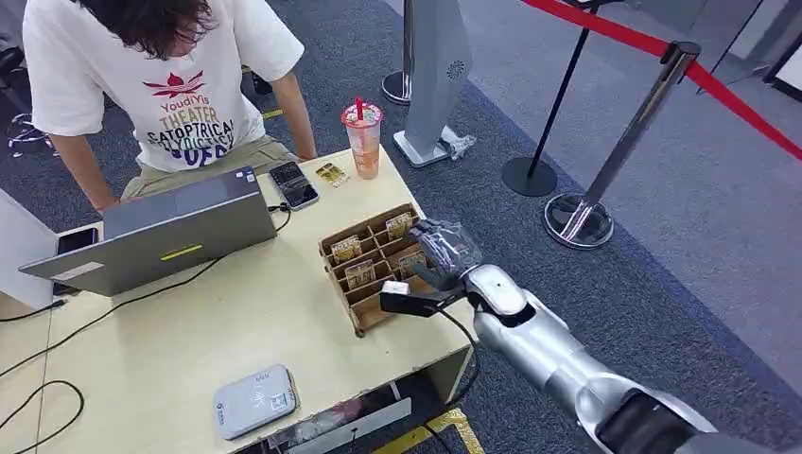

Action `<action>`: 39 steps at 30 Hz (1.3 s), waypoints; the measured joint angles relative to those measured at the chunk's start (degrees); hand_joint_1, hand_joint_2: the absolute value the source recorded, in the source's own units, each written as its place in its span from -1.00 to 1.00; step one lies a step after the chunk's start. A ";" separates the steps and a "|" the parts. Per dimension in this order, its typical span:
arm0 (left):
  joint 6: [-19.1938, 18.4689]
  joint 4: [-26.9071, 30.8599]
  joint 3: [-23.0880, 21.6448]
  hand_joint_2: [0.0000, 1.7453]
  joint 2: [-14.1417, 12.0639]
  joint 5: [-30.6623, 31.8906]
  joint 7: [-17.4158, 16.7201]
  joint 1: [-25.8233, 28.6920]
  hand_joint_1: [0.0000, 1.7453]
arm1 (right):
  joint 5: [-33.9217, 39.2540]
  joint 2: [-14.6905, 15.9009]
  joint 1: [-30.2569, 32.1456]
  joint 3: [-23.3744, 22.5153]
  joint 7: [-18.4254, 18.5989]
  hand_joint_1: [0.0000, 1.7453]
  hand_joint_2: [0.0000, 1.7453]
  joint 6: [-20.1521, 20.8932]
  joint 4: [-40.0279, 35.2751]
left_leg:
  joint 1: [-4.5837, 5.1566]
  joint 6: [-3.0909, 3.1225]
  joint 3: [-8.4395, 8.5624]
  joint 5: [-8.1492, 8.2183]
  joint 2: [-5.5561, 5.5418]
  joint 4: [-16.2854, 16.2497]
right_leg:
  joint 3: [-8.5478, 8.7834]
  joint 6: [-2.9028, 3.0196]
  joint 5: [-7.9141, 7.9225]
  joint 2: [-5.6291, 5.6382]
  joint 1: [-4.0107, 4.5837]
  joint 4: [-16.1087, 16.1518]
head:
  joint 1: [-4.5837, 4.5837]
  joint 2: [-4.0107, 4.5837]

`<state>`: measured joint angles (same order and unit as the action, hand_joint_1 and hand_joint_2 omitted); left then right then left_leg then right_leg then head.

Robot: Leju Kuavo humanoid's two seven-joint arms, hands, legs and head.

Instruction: Pass the card to the sensor for recognition and then transmit it.

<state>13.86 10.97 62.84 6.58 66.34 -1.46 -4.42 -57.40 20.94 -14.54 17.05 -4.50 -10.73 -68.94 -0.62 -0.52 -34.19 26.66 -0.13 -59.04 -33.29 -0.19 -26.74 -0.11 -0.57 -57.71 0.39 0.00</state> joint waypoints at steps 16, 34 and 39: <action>0.20 0.00 0.02 1.00 0.02 0.02 0.07 -0.02 -1.00 | 0.00 -0.07 -0.41 0.72 0.59 -0.06 1.00 1.12 1.20 | 0.00 0.00 0.00 0.00 0.00 0.00 | 0.00 0.00 0.00 0.00 0.00 0.00 | 0.00 0.00; 0.20 0.00 0.02 1.00 0.00 0.17 0.11 -0.03 -1.00 | 0.07 -0.07 0.02 0.72 0.92 0.28 1.00 2.47 1.16 | 0.00 0.00 0.01 0.00 0.00 0.00 | -0.01 0.00 0.00 0.00 0.00 0.00 | 0.00 0.00; 0.20 0.00 0.02 1.00 0.00 0.26 0.22 -0.03 -1.00 | 0.07 -0.07 0.21 0.72 1.07 0.54 1.00 2.73 1.09 | 0.00 0.00 0.01 0.00 0.00 0.00 | 0.00 0.00 0.00 0.00 0.00 0.00 | 0.00 0.00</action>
<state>14.05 10.97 62.86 6.58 66.60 -1.25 -4.46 -57.33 20.87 -14.34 17.77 -3.43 -8.00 -67.84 -0.62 -0.52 -34.18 26.66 -0.13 -59.04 -33.29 -0.19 -26.74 -0.11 -0.56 -57.71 0.39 0.00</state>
